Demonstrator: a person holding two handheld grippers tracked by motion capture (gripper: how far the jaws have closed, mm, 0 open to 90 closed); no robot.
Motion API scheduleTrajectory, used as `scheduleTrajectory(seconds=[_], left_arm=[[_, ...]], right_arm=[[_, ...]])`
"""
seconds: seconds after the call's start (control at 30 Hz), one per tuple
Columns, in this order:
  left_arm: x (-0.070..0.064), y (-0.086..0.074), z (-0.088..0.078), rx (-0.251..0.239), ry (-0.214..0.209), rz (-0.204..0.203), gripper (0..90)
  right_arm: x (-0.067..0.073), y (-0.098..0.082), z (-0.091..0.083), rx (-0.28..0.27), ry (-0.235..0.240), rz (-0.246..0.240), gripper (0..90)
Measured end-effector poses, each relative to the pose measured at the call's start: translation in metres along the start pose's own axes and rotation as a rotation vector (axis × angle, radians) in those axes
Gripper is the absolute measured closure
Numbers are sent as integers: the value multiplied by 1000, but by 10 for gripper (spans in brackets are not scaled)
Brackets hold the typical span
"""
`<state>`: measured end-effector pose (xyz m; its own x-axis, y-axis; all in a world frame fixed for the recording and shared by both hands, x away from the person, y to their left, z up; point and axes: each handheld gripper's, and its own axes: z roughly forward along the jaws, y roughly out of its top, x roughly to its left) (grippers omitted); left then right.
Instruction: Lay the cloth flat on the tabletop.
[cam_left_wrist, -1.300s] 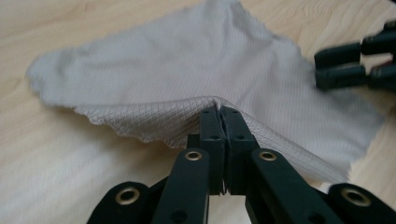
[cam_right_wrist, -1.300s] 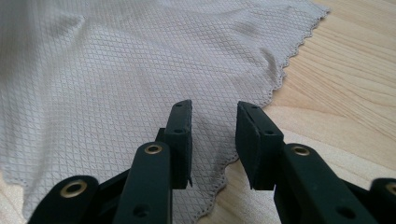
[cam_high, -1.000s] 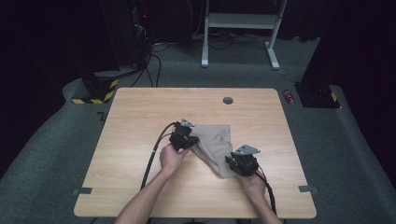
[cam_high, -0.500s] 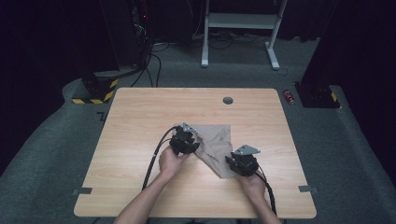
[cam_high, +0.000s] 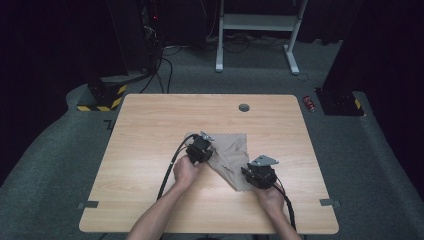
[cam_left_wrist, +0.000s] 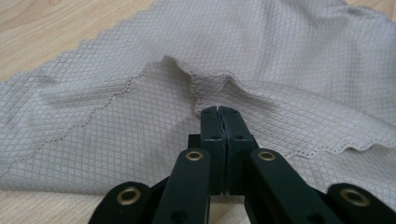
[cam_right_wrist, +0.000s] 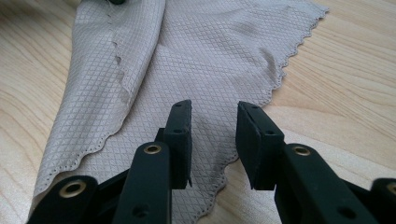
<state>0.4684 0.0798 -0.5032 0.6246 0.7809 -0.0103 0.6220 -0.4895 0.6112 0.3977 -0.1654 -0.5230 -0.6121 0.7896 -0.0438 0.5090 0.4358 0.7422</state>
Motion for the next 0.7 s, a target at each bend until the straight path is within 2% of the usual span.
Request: scheduleTrajectory(seconds=[0.17, 0.37, 0.53, 0.7], left_arm=[[1, 1, -12, -34, -20, -2, 897], [4, -6, -44, -93, -43, 3, 897], [5, -28, -71, -124, -65, -4, 897], [7, -59, -92, -153, -51, -23, 897]], right_arm=[[0, 0, 0, 1, 0, -1, 660], [0, 0, 0, 0, 0, 0, 659], [0, 0, 0, 1, 0, 2, 659], [0, 0, 0, -1, 0, 1, 659]])
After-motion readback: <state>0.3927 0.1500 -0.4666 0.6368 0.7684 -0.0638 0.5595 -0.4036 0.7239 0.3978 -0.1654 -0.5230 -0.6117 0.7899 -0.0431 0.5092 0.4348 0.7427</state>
